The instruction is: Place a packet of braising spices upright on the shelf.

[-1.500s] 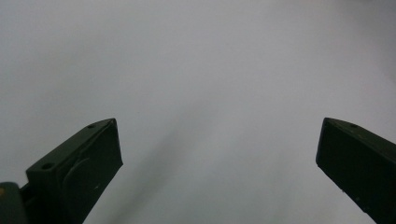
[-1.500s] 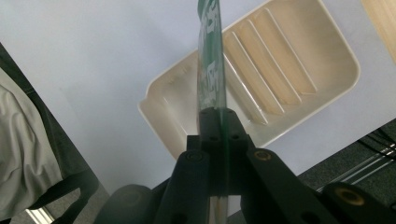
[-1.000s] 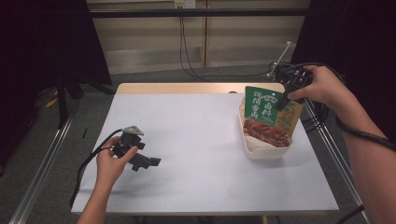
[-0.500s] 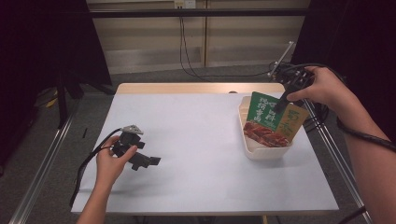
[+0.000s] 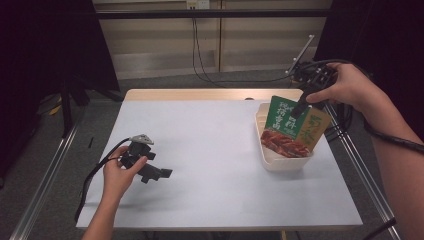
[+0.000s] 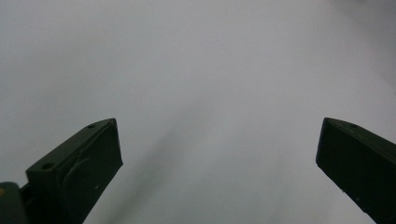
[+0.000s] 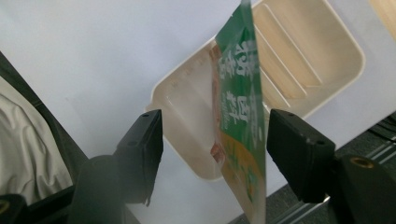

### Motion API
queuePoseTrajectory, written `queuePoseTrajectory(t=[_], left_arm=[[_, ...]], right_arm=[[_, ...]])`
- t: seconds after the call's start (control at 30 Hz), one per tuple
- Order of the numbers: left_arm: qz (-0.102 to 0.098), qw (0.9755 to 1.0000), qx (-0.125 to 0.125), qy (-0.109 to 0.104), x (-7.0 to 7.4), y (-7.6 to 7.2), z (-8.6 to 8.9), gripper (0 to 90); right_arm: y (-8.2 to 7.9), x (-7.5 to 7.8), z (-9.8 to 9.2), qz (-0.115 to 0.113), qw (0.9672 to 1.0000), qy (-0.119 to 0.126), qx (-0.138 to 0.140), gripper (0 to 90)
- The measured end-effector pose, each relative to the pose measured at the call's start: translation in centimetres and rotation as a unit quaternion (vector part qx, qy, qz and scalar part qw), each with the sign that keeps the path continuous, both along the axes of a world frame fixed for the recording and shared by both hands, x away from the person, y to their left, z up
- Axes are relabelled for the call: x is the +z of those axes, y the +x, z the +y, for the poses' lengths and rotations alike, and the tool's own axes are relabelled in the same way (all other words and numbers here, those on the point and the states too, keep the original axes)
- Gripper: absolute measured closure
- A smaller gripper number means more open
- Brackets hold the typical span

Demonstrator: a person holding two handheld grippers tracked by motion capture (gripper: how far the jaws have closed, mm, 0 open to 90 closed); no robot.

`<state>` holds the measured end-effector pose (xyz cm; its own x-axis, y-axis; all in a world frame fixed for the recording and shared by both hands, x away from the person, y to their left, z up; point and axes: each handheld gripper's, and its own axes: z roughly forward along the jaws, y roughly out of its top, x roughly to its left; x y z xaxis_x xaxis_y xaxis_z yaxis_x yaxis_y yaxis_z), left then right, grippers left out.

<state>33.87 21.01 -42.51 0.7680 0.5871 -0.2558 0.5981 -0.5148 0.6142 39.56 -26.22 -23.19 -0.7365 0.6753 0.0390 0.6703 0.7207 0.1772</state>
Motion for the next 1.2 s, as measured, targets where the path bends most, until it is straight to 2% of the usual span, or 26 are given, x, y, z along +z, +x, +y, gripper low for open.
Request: queuePoseTrajectory(t=[0.17,0.3,0.6,0.83,1.2], left_arm=[[-0.002,1.0,0.001,-0.001,0.0,0.0,0.0,0.0],[-0.001,1.0,0.001,-0.003,0.0,0.0,0.0,0.0],[-0.004,1.0,0.002,-0.003,0.1,-0.1,0.1,0.0],[-0.003,1.0,0.001,-0.005,0.1,-0.1,0.1,0.0],[-0.005,1.0,0.003,-0.005,0.3,-0.2,0.2,0.0]], right_arm=[[0.0,1.2,0.1,-0.002,1.0,-0.007,-0.006,33.6],[0.0,1.8,0.6,-0.002,1.0,-0.008,0.002,30.8],[-0.4,2.1,2.2,-0.004,0.9998,-0.002,0.018,26.6],[-0.6,1.7,3.5,-0.003,0.9992,0.0,0.04,25.6],[-0.8,-0.2,4.9,0.001,0.9982,0.006,0.06,23.1]])
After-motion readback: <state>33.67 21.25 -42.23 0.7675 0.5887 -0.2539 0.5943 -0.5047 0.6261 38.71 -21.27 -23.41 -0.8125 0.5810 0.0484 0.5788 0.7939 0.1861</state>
